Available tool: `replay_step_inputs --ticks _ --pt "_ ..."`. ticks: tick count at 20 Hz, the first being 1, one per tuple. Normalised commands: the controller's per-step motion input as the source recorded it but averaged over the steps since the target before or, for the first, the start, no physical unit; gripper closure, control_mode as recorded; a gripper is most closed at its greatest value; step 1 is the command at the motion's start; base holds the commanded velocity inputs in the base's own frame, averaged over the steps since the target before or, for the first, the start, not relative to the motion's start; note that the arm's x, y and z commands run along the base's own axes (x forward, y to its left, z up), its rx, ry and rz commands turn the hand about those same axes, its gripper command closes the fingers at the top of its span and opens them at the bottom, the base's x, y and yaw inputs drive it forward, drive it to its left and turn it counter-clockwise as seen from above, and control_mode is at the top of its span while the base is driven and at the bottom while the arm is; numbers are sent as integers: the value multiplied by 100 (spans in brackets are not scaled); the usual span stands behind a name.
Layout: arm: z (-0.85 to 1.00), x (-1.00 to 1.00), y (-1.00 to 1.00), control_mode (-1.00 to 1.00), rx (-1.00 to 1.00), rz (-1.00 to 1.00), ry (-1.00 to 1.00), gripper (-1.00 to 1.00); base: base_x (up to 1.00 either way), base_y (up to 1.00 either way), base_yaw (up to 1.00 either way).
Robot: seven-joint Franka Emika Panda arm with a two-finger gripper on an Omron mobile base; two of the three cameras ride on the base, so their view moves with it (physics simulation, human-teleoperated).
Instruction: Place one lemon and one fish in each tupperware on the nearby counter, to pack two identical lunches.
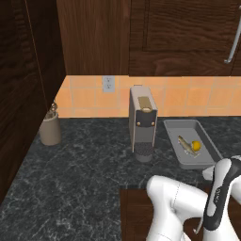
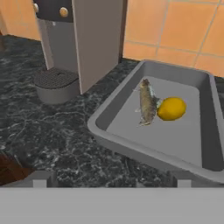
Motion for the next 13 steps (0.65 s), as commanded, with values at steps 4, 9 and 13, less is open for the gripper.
replay_step_inputs --ticks 4,9,13 --pt "0 -73 -5 -100 3 0 -10 -100 0 0 0" --pt "11 -24 -32 -100 3 4 0 -100 0 0 0" --pt "68 0 -79 -100 12 16 1 -100 0 0 0"
